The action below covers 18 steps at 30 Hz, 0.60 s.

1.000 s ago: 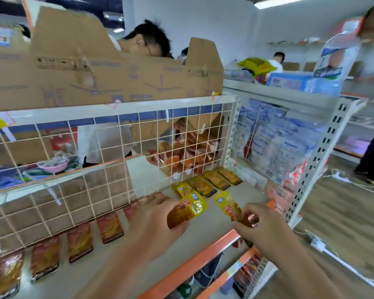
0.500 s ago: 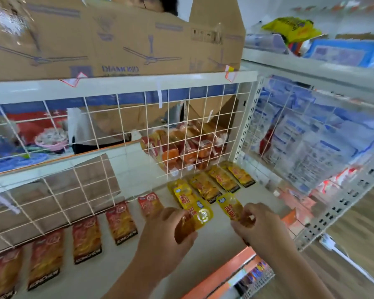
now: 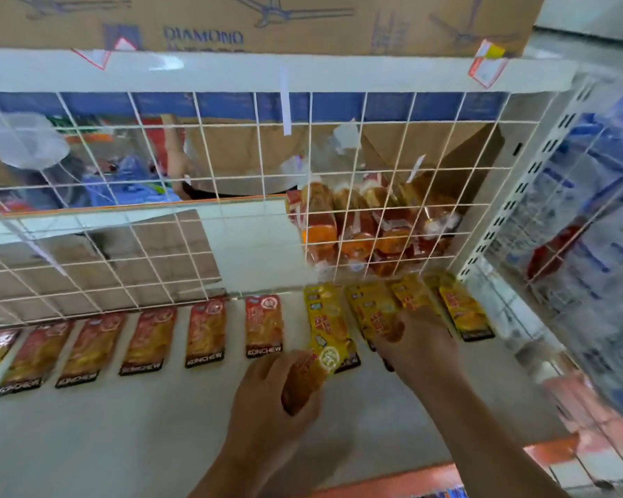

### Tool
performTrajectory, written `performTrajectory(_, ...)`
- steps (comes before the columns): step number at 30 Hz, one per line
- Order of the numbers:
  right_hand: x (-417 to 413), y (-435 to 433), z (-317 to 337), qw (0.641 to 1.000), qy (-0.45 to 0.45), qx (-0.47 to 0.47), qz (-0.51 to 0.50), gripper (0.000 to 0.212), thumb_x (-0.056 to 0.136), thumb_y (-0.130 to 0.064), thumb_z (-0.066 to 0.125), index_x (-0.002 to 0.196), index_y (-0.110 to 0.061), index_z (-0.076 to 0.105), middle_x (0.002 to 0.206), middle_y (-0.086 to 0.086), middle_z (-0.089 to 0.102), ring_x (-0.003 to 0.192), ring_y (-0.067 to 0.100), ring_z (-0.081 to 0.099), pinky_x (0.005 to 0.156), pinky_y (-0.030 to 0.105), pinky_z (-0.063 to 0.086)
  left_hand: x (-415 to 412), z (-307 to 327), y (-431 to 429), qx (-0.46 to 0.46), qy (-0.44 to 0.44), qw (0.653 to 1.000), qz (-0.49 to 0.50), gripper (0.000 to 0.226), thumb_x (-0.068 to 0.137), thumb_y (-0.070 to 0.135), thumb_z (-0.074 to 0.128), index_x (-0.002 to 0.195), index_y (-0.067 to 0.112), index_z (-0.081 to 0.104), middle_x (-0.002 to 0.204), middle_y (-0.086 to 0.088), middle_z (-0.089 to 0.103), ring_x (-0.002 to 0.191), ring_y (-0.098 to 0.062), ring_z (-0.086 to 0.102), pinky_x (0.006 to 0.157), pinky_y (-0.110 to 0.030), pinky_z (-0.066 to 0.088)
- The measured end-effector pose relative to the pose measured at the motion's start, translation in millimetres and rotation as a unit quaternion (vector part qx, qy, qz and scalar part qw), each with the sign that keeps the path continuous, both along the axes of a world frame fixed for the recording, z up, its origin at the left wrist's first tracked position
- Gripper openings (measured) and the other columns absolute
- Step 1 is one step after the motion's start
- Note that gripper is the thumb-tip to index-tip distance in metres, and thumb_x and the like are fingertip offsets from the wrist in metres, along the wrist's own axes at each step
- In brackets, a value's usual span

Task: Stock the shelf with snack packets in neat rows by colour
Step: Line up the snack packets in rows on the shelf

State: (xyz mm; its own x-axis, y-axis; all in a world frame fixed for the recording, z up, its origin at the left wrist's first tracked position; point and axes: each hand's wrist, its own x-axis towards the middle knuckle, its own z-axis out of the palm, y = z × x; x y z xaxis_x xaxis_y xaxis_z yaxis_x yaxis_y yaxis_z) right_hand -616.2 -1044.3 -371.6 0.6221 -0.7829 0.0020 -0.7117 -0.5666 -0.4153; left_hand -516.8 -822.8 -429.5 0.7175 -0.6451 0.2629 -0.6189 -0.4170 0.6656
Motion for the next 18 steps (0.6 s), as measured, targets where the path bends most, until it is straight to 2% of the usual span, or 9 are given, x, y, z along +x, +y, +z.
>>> performTrajectory(2, 6, -8, -6, 1.000, 0.017, -0.001, 0.006, 0.039, 0.076, -0.056, 0.072, 0.069, -0.026, 0.049, 0.081, -0.006, 0.050, 0.074, 0.017, 0.054, 0.059, 0.031, 0.045, 0, -1, -1, 0.001, -0.005, 1.000, 0.016, 0.052, 0.075, 0.054, 0.065, 0.124, 0.042, 0.055, 0.111, 0.024, 0.052, 0.102, 0.005, 0.045, 0.086, -0.014, 0.038)
performTrajectory(5, 11, -17, -11, 0.999, 0.024, 0.005, 0.019, 0.044, 0.077, -0.060, 0.068, 0.074, -0.023, 0.045, 0.087, -0.003, 0.052, 0.077, 0.021, 0.055, 0.061, 0.030, 0.043, 0, -2, -3, 0.021, -0.008, 1.000, 0.008, 0.052, 0.076, 0.056, 0.067, 0.125, 0.043, 0.055, 0.111, 0.027, 0.049, 0.101, 0.006, 0.044, 0.086, -0.011, 0.036)
performTrajectory(8, 14, -19, -14, 0.999, 0.033, 0.017, 0.016, 0.040, 0.075, -0.062, 0.065, 0.073, -0.025, 0.047, 0.091, -0.001, 0.055, 0.081, 0.024, 0.058, 0.065, 0.033, 0.051, 0, -5, -2, 0.035, -0.016, 0.999, -0.001, 0.054, 0.076, 0.058, 0.068, 0.125, 0.037, 0.061, 0.112, 0.023, 0.055, 0.102, 0.003, 0.046, 0.086, -0.011, 0.036)
performTrajectory(10, 17, -18, -15, 0.999, 0.042, 0.013, 0.018, 0.039, 0.076, -0.063, 0.063, 0.085, -0.026, 0.054, 0.097, 0.000, 0.057, 0.087, 0.027, 0.058, 0.066, 0.034, 0.052, 2, -5, -3, 0.034, -0.019, 0.999, -0.002, 0.054, 0.075, 0.056, 0.069, 0.125, 0.036, 0.061, 0.112, 0.026, 0.052, 0.101, 0.005, 0.044, 0.085, -0.010, 0.036)
performTrajectory(13, 21, -18, -15, 0.999, 0.049, 0.000, 0.018, 0.054, 0.078, -0.064, 0.065, 0.115, -0.025, 0.057, 0.104, 0.001, 0.057, 0.091, 0.028, 0.060, 0.067, 0.036, 0.053, 2, -6, -5, 0.039, -0.021, 0.999, -0.007, 0.054, 0.075, 0.056, 0.069, 0.125, 0.039, 0.059, 0.111, 0.029, 0.046, 0.100, 0.006, 0.043, 0.083, -0.008, 0.037)
performTrajectory(18, 25, -18, -15, 0.997, 0.069, -0.010, 0.012, 0.059, 0.079, -0.063, 0.067, 0.122, -0.023, 0.057, 0.116, 0.005, 0.057, 0.099, 0.030, 0.060, 0.071, 0.034, 0.052, 3, -6, -4, 0.039, -0.019, 0.999, -0.013, 0.054, 0.076, 0.057, 0.068, 0.127, 0.040, 0.059, 0.112, 0.029, 0.047, 0.100, 0.006, 0.043, 0.081, -0.010, 0.038)
